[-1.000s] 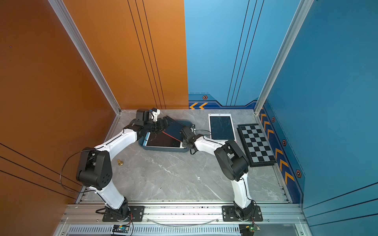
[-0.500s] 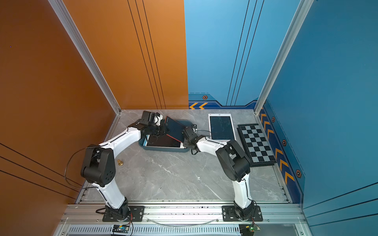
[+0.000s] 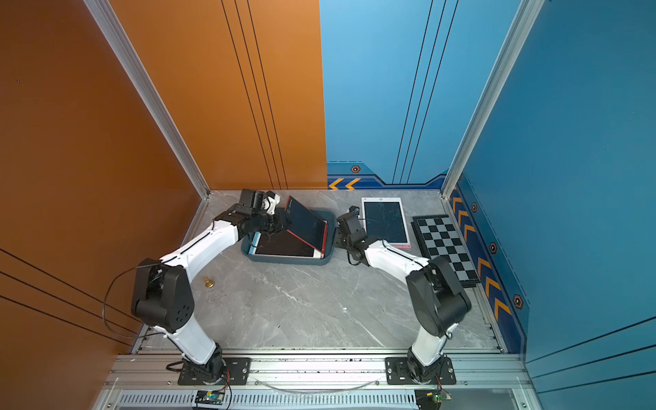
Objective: Take out the writing tablet from the storage box
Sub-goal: Pick up the writing tablet from the storage box.
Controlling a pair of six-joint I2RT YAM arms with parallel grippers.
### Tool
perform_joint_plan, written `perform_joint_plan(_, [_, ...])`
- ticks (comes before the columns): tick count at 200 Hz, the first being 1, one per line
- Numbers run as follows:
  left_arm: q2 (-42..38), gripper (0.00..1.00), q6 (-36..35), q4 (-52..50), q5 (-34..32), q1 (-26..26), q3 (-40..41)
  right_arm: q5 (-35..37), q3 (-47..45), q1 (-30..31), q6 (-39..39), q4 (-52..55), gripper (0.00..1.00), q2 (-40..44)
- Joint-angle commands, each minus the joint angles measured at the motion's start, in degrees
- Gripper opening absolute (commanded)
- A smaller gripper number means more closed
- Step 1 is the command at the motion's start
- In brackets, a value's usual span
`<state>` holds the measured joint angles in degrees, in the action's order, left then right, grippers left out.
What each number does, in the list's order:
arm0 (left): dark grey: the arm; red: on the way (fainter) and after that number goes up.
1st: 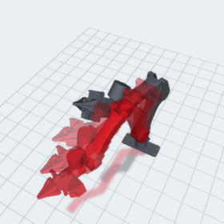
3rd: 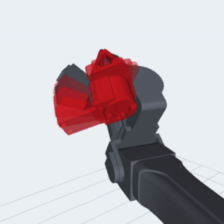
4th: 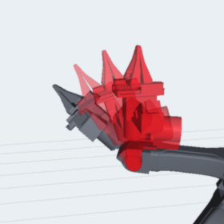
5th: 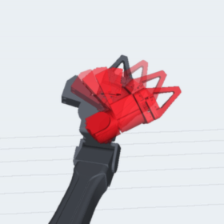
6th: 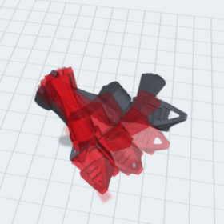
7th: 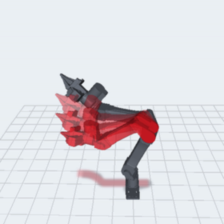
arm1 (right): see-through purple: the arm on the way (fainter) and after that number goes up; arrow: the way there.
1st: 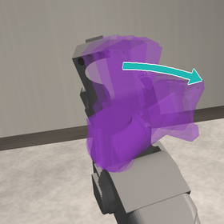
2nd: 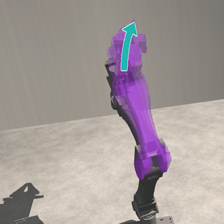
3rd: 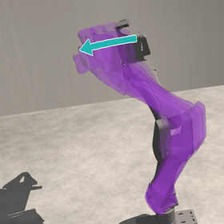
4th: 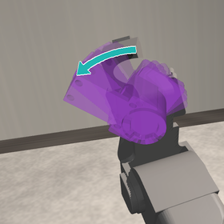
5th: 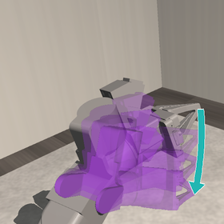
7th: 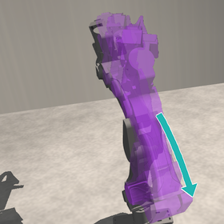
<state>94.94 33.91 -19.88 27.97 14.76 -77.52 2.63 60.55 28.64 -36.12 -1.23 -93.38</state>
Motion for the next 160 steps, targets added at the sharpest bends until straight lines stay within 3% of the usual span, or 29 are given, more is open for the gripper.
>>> perform_joint_plan(1, [-6.7,0.00,0.5,1.4,7.2,-1.6,-0.7,-11.4,-6.2,-4.8,-2.9,-14.4,0.66,6.3])
perform_joint_plan(48, [-13.1,0.00,4.3,4.5,14.6,-2.0,1.8,-29.3,-10.6,-9.5,-5.8,-26.2,0.75,11.4])
perform_joint_plan(84, [-14.7,0.00,6.7,6.5,19.5,-2.1,2.4,-38.7,-11.1,-9.2,-12.0,-38.5,0.75,8.2])
perform_joint_plan(118, [-15.1,0.00,8.3,8.5,23.0,-2.4,2.8,-44.1,-12.1,-9.2,-24.8,-58.7,0.69,1.4])
perform_joint_plan(135, [-15.1,0.00,11.4,14.8,25.0,-2.9,3.9,-45.5,-11.7,-9.3,-28.9,-63.5,0.62,-1.8])
perform_joint_plan(160, [-15.2,0.00,14.6,18.9,26.5,-3.6,4.8,-44.6,-13.0,-9.5,-30.6,-66.3,0.61,-3.2])
